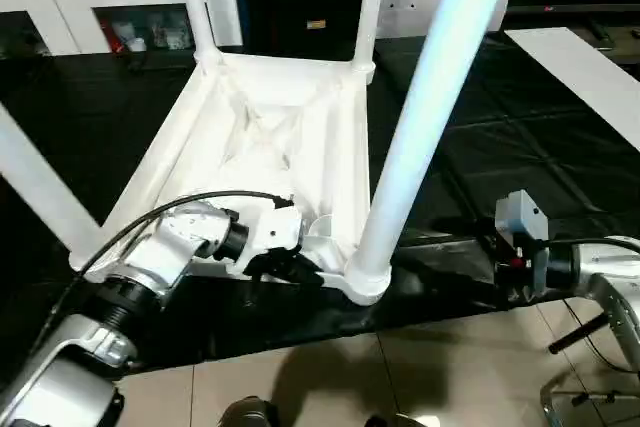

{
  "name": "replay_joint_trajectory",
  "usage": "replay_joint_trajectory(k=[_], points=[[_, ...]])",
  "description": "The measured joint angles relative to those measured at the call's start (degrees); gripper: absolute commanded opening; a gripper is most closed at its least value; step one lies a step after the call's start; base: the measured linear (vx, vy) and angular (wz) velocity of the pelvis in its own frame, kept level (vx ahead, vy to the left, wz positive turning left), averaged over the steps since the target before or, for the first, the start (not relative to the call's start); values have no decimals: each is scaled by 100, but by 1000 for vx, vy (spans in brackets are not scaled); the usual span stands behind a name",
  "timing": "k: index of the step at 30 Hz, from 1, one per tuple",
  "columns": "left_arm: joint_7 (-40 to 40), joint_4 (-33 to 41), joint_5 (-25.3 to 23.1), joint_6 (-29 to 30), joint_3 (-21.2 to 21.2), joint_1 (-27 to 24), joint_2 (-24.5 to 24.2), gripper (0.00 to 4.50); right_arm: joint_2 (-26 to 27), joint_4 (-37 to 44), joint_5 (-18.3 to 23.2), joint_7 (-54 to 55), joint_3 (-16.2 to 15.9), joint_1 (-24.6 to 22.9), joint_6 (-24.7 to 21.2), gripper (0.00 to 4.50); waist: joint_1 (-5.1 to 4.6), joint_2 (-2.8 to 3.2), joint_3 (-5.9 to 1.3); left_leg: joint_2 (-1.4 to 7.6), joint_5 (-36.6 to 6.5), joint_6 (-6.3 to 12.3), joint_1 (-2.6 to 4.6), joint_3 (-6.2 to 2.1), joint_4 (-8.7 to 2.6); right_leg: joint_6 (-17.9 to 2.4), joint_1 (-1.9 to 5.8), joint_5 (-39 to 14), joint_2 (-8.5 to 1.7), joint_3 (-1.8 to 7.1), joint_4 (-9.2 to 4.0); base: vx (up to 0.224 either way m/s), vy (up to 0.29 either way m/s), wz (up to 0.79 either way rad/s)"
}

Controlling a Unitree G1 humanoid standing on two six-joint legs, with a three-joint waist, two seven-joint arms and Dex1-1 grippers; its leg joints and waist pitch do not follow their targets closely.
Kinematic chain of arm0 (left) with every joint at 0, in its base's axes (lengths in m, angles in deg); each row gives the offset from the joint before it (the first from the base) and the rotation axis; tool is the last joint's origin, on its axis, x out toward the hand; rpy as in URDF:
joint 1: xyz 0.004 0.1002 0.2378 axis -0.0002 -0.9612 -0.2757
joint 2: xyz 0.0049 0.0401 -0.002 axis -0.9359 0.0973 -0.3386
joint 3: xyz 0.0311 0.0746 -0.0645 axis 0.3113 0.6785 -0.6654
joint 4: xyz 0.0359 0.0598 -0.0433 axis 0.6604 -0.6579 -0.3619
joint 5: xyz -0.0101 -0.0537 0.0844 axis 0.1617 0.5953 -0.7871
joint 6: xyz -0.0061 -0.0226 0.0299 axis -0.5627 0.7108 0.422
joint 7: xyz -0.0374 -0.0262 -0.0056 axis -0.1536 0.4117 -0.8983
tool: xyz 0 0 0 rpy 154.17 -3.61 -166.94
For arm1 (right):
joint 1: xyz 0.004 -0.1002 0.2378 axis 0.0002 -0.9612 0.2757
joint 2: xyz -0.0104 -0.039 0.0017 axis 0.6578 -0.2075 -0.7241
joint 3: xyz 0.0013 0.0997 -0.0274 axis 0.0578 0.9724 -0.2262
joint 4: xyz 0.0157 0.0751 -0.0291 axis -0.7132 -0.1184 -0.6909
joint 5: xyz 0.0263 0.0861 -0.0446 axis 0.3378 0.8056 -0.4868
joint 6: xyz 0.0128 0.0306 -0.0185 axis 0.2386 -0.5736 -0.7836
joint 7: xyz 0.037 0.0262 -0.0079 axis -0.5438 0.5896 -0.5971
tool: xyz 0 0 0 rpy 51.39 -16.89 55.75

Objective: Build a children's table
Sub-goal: Rotate leg to tighten

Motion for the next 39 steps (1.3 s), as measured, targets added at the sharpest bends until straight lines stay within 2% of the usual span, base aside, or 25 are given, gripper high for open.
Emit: replay_joint_trajectory(k=[3, 7, 9, 10, 12, 14, 19, 23, 28, 29, 35, 39], points=[[430, -28, -92, 346, -50, 67, 218, 4, 188, 0, 8, 117, -2, 80, 5, 450, -12, 0, 0, -4, 0, 0, 1, 0, 5, 1, 2, -1, -4, 0, -2, 0, 0, 0], [483, 10, -109, 369, -124, 13, 211, 4, 221, -9, 63, 108, -4, 99, -35, 450, -87, 2, -1, -4, 0, 0, 2, 0, 5, 2, 2, -1, -5, 0, -11, 0, 0, 0], [390, 72, -116, 249, -120, -33, 192, 0, 266, -36, 185, -29, -16, 151, -58, 413, -99, 3, -2, -4, 0, 0, 1, 0, 3, 2, 1, -1, -5, -2, -11, 0, 0, 0], [359, 105, -116, 236, -120, -53, 184, 0, 299, -73, 207, -87, -28, 211, -64, 413, -97, 4, -2, -4, 0, 0, 1, 0, 2, 2, 0, -1, -5, -2, -10, 0, 0, 0], [340, 185, -127, 236, -89, -71, 193, 0, 332, -118, 221, -213, -83, 337, -108, 410, -75, 5, -3, -4, 0, 0, -2, 0, 2, 0, 0, 0, -5, -3, -7, 0, 0, 0], [318, 241, -141, 236, -45, -67, 216, 0, 365, -213, 232, -280, -181, 448, -166, 372, -38, 6, -4, -4, -2, 3, -5, 0, -1, -2, -1, 1, -5, -3, -5, 0, 0, 0], [254, 243, -183, 214, -4, -29, 274, 0, 486, -438, 241, -505, -389, 606, -242, 338, 63, 12, -8, -4, -7, 9, -9, 0, -14, -20, -3, -2, -5, -8, -5, 0, 0, 0], [254, 225, -202, 207, -5, -18, 295, 0, 555, -643, 235, -551, -452, 721, -225, 293, 74, 12, -8, -4, -7, 9, -9, 0, -13, -21, -3, -1, -5, -8, -4, 0, 0, 0], [252, 225, -205, 207, -6, -19, 293, 0, 622, -896, 220, -615, -453, 845, -223, 259, 74, 12, -8, -4, -6, 8, -8, 0, -12, -22, -3, 0, -5, -8, -2, 0, 0, 0], [247, 225, -208, 207, -6, -19, 293, 0, 634, -925, 219, -625, -453, 891, -223, 240, 79, 12, -8, -4, -6, 8, -8, 0, -12, -22, -3, 0, -5, -8, -2, 0, 0, 0], [243, 225, -236, 208, -19, -19, 288, 0, 661, -972, 221, -682, -462, 931, -234, 198, 87, 11, -8, -4, -6, 8, -8, 0, -12, -22, -3, 0, -5, -8, -1, 0, 0, 0], [240, 226, -232, 224, -24, -20, 288, 0, 697, -973, 222, -669, -450, 931, -278, 192, 82, 11, -9, -4, -6, 8, -7, 0, -12, -22, -3, 0, -5, -8, -1, 0, 0, 0]])
